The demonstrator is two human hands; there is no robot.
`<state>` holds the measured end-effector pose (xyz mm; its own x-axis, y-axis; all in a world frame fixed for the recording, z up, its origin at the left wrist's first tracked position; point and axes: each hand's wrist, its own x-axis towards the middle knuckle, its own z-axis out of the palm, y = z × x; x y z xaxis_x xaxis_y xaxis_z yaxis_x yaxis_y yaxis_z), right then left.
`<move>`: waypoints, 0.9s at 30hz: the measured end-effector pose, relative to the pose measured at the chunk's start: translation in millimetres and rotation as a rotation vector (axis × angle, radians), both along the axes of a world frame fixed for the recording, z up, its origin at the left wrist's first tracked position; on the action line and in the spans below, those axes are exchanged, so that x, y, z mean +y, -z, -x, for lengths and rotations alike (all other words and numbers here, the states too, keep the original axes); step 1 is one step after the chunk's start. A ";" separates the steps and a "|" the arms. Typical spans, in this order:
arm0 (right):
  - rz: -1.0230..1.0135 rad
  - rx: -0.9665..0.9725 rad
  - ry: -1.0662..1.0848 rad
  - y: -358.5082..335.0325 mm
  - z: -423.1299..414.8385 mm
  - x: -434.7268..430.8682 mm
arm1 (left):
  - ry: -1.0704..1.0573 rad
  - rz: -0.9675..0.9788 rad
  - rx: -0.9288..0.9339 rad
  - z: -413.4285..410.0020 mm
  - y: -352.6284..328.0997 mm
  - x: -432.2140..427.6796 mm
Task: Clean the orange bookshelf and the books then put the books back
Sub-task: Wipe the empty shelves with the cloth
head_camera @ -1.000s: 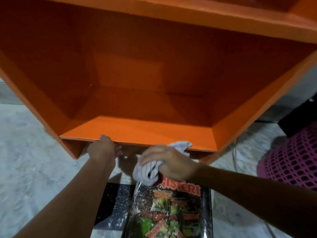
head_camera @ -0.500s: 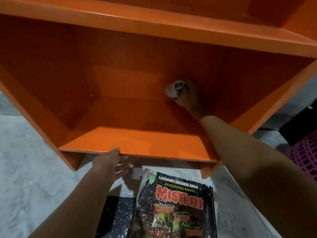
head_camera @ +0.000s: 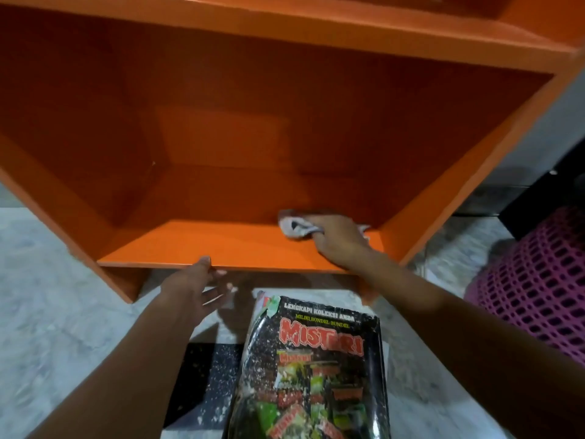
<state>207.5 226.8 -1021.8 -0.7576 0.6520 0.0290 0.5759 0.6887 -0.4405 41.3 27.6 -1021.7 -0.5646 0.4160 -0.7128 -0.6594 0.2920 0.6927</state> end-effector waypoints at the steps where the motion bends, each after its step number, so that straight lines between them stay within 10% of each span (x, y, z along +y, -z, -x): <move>1: 0.021 0.023 -0.067 0.2 -11.5 -20.8 | -0.017 -0.001 -0.003 -0.1 0.3 1.2; 7: 0.109 -0.118 -0.270 -23.7 -80.1 -99.6 | -0.046 -0.008 -0.013 -14.7 2.0 8.6; 13: -0.279 0.164 0.139 -40.7 -63.0 -60.0 | 0.017 0.000 -0.004 -31.7 11.8 20.9; 21: -0.315 -0.418 0.382 -19.9 -21.4 0.2 | -0.005 -0.015 -0.005 -31.3 19.9 28.9; 27: -0.306 -0.107 0.275 4.6 -87.7 -72.6 | 0.013 -0.014 -0.030 -26.2 21.5 26.4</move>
<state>295.2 154.1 -1026.5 -0.5661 0.8037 0.1833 0.7878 0.5929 -0.1668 67.6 54.1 -1043.2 -0.5374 0.4331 -0.7236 -0.6765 0.2908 0.6766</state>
